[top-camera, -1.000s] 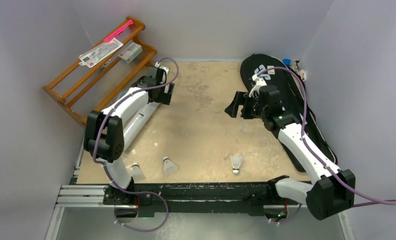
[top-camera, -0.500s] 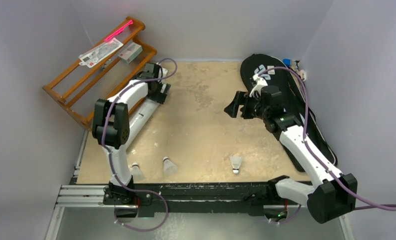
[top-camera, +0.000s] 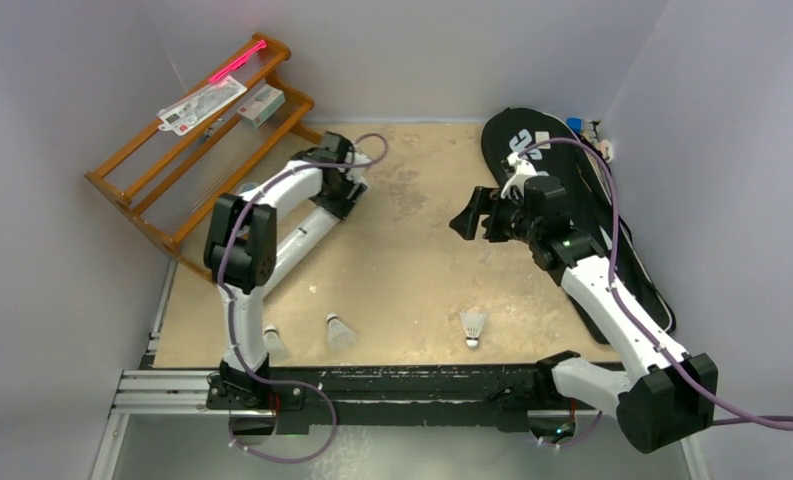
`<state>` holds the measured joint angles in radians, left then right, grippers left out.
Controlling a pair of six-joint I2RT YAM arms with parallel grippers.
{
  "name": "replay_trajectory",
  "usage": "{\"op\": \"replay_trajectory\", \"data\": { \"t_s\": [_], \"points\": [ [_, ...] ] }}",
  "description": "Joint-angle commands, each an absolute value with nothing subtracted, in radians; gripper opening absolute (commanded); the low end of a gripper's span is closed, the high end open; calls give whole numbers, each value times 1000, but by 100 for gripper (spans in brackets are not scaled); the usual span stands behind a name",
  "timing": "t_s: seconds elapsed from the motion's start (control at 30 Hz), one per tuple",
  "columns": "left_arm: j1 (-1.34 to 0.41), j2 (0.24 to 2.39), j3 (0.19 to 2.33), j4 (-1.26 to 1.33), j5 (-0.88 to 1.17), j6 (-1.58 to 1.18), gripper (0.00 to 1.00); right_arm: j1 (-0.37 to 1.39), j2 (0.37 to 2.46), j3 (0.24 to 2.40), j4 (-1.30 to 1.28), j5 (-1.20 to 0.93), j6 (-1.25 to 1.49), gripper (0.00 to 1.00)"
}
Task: Pack up the badminton gear
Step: Open the lid of the shuttle tube.
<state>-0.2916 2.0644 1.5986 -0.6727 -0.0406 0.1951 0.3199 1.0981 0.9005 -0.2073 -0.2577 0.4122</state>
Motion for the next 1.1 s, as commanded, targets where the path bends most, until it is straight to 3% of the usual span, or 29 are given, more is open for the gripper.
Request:
{"op": "replay_trajectory", "data": {
  "t_s": [0.0,0.17,0.3,0.47,0.77,1.07],
  "points": [
    [-456,2010,1599,-651,-48,289,49,324,1103,882,-200,-327,409,89],
    [-549,1923,1478,-529,-10,377,49,324,1101,842,-185,-421,428,84],
    [-580,1829,1376,-450,152,407,48,324,1046,759,-122,-424,459,72],
    [-662,1689,1199,-282,173,405,47,324,960,633,-50,-410,487,61],
    [-751,1565,961,-20,158,344,41,323,856,463,165,-516,517,57],
    [-877,1396,748,173,152,395,41,324,756,439,176,-569,515,53]
  ]
}}
